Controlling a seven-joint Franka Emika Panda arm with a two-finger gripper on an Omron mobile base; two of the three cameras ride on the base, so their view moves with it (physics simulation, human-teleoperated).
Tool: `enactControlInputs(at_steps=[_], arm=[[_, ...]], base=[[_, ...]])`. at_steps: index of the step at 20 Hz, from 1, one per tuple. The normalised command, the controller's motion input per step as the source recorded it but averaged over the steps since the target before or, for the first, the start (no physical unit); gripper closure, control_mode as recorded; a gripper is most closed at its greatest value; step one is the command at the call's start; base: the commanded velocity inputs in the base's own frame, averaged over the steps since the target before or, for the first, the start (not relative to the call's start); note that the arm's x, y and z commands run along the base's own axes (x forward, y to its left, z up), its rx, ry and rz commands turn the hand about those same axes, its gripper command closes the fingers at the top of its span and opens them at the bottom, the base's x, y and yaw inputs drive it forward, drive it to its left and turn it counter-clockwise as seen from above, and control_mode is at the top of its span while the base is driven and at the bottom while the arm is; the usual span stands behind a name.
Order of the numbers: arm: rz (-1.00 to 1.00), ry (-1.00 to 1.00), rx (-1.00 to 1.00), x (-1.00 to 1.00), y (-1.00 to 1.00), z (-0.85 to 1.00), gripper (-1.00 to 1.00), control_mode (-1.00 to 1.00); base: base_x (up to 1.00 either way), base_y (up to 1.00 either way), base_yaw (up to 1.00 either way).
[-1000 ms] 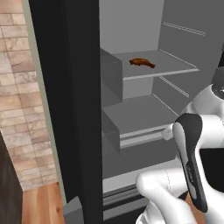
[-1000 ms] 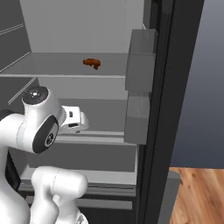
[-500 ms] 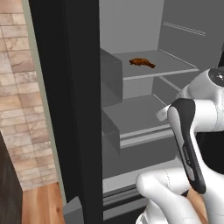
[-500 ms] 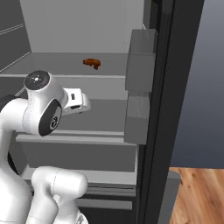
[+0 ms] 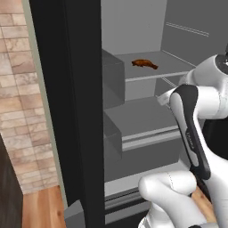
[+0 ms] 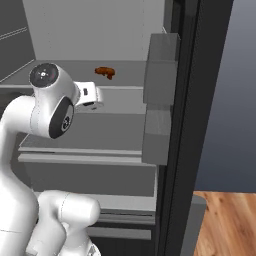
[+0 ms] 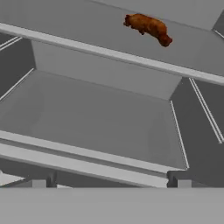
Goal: Place one bell pepper and one chicken drumstick in each tupperware on the nearby counter, to pack two identical lunches.
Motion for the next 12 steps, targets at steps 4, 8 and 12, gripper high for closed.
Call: enactControlInputs(at_steps=[4, 8, 12], arm=[[0.00, -0.13, 0.01, 0.33, 0.00, 0.36, -1.00, -1.00], [0.00, -0.19, 0.02, 0.30, 0.00, 0.30, -1.00, -1.00], [0.00, -0.22, 0.03, 0.28, 0.00, 0.23, -1.00, -1.00]], base=[[0.00, 0.00, 0.00], [0.00, 0.00, 0.00], [0.00, 0.00, 0.00]])
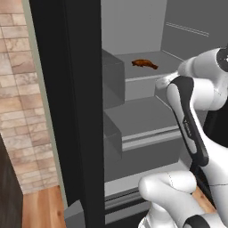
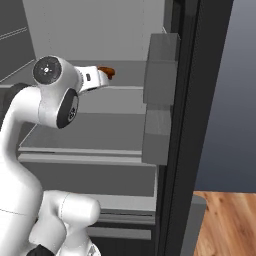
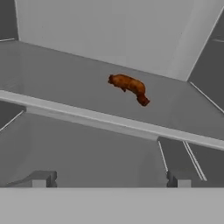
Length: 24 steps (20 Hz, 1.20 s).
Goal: Place one bell pepper and one chicken drumstick in each tupperware on the nearby counter, to pack two identical lunches.
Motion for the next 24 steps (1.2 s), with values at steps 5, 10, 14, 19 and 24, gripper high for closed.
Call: enactControlInputs(at_steps=[5, 10, 14, 19, 24], arm=[[0.00, -0.09, 0.04, 0.22, 0.00, 0.27, -1.00, -1.00], [0.00, 0.08, 0.06, 0.20, -0.01, 0.40, -1.00, -1.00], [0.00, 0.24, 0.05, 0.29, -0.04, 0.27, -1.00, -1.00], [0.00, 0.22, 0.05, 0.41, -0.06, 0.03, -1.00, -1.00], [0.00, 0.04, 0.01, 0.46, -0.01, -0.12, -1.00, -1.00]], base=[[0.00, 0.00, 0.00], [0.00, 0.00, 0.00], [0.00, 0.00, 0.00], [0.00, 0.00, 0.00], [0.00, 0.00, 0.00]])
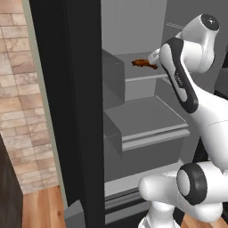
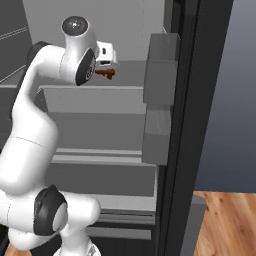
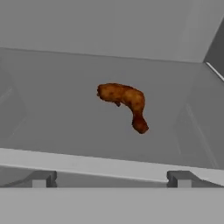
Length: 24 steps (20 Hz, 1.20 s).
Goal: Place one bell pepper and one chicken drumstick in each tupperware on the nearby counter, to pack two identical lunches.
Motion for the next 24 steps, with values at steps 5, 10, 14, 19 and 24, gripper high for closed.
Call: enactControlInputs(at_steps=[5, 10, 14, 19, 24], arm=[[0.01, 0.00, 0.00, 0.44, 0.00, -0.28, -1.00, -1.00], [0.03, 0.01, 0.00, 0.39, -0.02, -0.23, -1.00, -1.00], [0.06, 0.06, 0.00, 0.32, -0.04, -0.03, -1.00, -1.00], [0.08, 0.09, 0.00, 0.40, 0.00, 0.00, -1.00, -1.00], [0.10, 0.10, 0.00, 0.51, 0.00, -0.06, -1.00, -1.00]], base=[[0.00, 0.00, 0.00], [0.00, 0.00, 0.00], [0.00, 0.00, 0.00], [0.00, 0.00, 0.00], [0.00, 0.00, 0.00]])
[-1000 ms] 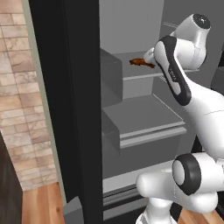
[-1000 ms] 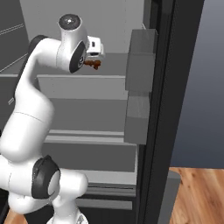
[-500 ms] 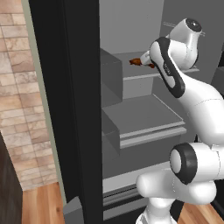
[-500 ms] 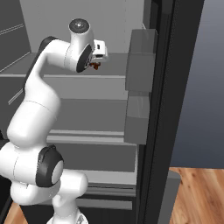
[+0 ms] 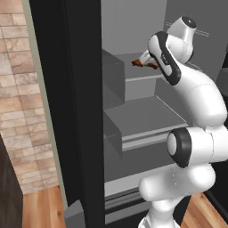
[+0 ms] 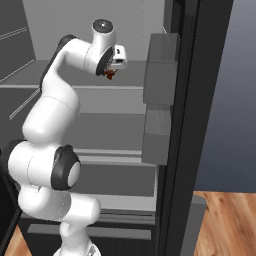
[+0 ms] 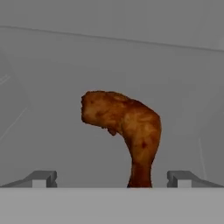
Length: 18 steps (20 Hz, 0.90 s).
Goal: Place one bell pepper and one chicken drumstick in each tupperware on the nearby counter, to pack two identical lunches.
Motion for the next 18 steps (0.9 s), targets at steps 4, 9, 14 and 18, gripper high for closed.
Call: enactControlInputs(at_steps=[4, 9, 14, 18], arm=[[0.09, 0.06, 0.00, 0.54, -0.02, -0.10, -1.00, -1.00], [0.08, 0.05, 0.00, 0.55, -0.04, -0.13, -1.00, -1.00], [0.08, 0.03, 0.00, 0.55, -0.05, -0.18, -1.00, -1.00], [0.08, 0.02, -0.02, 0.42, -0.01, -0.28, -1.00, -1.00]], base=[[0.00, 0.00, 0.00], [0.00, 0.00, 0.00], [0.00, 0.00, 0.00], [0.00, 0.00, 0.00]])
